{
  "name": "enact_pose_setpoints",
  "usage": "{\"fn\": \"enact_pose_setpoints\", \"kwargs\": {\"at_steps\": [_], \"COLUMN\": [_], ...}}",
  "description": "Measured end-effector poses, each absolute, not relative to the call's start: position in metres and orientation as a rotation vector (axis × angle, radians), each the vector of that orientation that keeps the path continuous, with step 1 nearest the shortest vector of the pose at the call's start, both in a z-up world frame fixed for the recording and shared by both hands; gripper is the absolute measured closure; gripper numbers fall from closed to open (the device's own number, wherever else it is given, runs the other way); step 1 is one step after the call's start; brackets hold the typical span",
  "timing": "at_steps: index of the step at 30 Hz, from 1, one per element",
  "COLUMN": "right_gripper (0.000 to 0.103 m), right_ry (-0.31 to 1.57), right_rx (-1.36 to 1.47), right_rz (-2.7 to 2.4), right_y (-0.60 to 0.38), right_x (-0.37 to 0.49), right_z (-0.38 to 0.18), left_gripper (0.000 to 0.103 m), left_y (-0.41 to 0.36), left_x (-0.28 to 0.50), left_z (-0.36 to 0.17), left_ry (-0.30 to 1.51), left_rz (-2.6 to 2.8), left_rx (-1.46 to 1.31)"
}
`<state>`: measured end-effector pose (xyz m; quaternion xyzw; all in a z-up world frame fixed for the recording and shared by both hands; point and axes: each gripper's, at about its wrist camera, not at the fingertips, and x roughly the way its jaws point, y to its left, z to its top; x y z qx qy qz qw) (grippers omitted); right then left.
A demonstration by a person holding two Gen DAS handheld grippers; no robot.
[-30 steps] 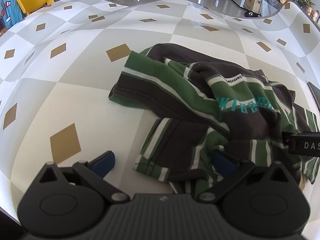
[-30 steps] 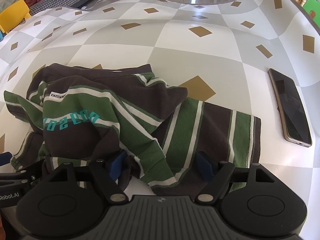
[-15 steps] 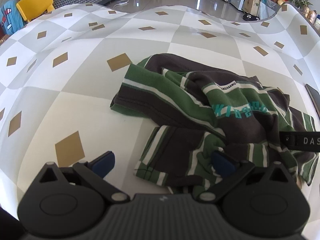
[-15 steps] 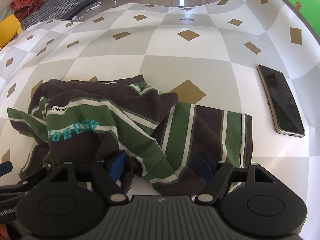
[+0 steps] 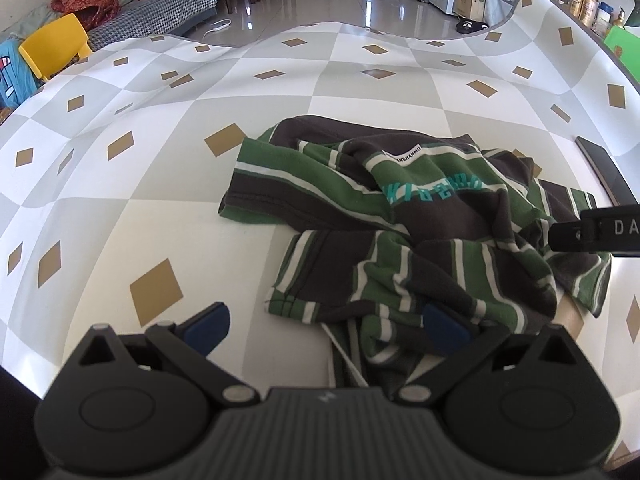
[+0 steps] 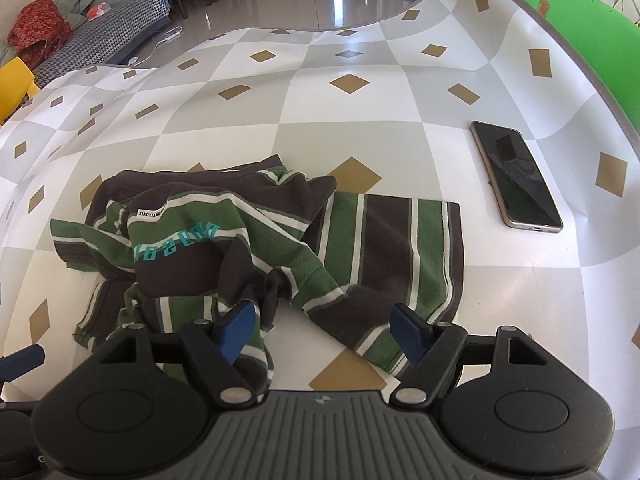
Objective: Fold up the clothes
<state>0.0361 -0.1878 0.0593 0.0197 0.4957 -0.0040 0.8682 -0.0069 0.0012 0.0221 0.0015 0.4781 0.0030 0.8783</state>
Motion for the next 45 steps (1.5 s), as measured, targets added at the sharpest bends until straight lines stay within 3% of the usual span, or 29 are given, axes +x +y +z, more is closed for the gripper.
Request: {"fn": "enact_pose_setpoints", "kwargs": {"at_steps": [20, 45], "right_gripper": [0.03, 0.03], "right_ry": [1.014, 1.034], "right_rx": [-0.002, 0.014], "right_rz": [0.008, -0.026], "right_y": [-0.179, -0.195], "right_x": [-0.03, -0.049], "right_z": [0.066, 0.063], "left_gripper": [0.0, 0.0], "left_y": [-0.01, -0.036], "left_x": [-0.049, -0.067], "left_z": [0.027, 0.019], "left_ry": [1.018, 1.051], "left_rz": [-0.01, -0.056], "left_rx": [0.044, 0.079]}}
